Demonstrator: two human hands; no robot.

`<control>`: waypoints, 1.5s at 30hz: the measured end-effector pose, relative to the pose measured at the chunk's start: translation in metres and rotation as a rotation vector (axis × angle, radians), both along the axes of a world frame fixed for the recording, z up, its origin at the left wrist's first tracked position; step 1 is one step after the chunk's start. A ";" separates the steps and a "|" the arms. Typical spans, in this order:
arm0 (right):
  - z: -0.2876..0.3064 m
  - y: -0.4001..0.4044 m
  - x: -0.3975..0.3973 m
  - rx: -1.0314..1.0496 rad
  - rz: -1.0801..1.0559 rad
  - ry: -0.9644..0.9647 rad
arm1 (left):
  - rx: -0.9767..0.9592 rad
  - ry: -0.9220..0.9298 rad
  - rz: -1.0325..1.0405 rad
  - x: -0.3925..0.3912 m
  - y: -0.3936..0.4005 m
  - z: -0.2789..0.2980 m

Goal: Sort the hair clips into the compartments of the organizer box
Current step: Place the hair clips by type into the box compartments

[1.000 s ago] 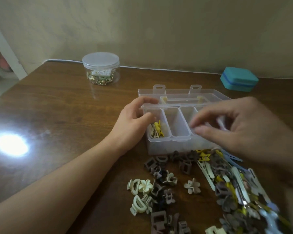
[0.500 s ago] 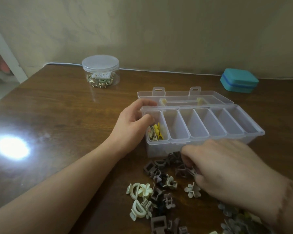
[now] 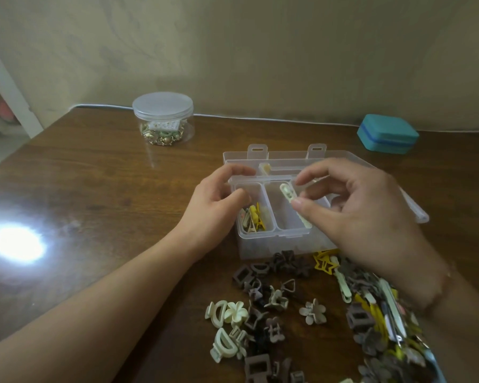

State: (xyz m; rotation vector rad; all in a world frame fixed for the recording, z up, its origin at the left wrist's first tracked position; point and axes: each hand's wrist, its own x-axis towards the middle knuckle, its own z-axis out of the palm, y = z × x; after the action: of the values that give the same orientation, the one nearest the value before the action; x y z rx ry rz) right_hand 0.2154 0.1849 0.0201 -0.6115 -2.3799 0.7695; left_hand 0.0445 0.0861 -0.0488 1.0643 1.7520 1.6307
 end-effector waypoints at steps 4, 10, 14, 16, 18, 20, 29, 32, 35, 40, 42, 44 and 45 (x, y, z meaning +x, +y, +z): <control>-0.006 0.000 -0.002 0.084 -0.078 -0.012 | 0.003 0.003 0.005 -0.001 0.001 -0.001; 0.027 0.002 0.019 0.134 0.090 -0.102 | 0.021 -0.019 0.013 -0.002 0.001 -0.002; 0.034 0.003 0.035 0.242 0.212 -0.621 | 0.055 -0.033 0.073 -0.002 0.002 -0.001; 0.026 -0.003 0.032 0.372 0.172 -0.770 | 0.065 -0.029 0.091 -0.002 0.001 -0.001; 0.014 -0.008 0.026 0.492 0.137 -0.823 | 0.083 -0.036 0.120 -0.003 0.001 -0.001; 0.005 -0.011 0.020 0.565 0.122 -0.836 | 0.096 -0.064 0.147 -0.005 0.001 -0.001; 0.010 -0.007 0.021 0.562 0.182 -0.694 | 0.086 -0.105 0.129 -0.004 0.000 0.001; 0.025 -0.006 0.022 0.200 0.282 -0.433 | 0.069 -0.072 0.107 -0.004 0.001 -0.001; 0.021 -0.004 0.015 0.056 0.225 -0.124 | 0.059 -0.056 0.073 -0.002 0.001 -0.002; 0.009 -0.001 0.007 0.089 0.133 -0.122 | 0.047 -0.040 0.060 -0.003 0.001 -0.001; 0.020 0.001 0.014 0.088 0.111 -0.128 | 0.046 -0.031 0.074 -0.003 0.001 -0.002; 0.032 0.005 0.024 0.154 0.118 -0.231 | 0.044 -0.026 0.093 -0.003 0.001 -0.002; 0.035 0.005 0.027 0.202 0.129 -0.347 | 0.044 -0.022 0.101 -0.003 0.001 -0.003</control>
State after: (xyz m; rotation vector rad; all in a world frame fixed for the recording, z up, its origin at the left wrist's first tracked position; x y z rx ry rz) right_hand 0.2423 0.1897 0.0553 -0.5468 -2.7951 0.4960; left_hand 0.0411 0.0873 -0.0515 0.9879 1.7887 1.7423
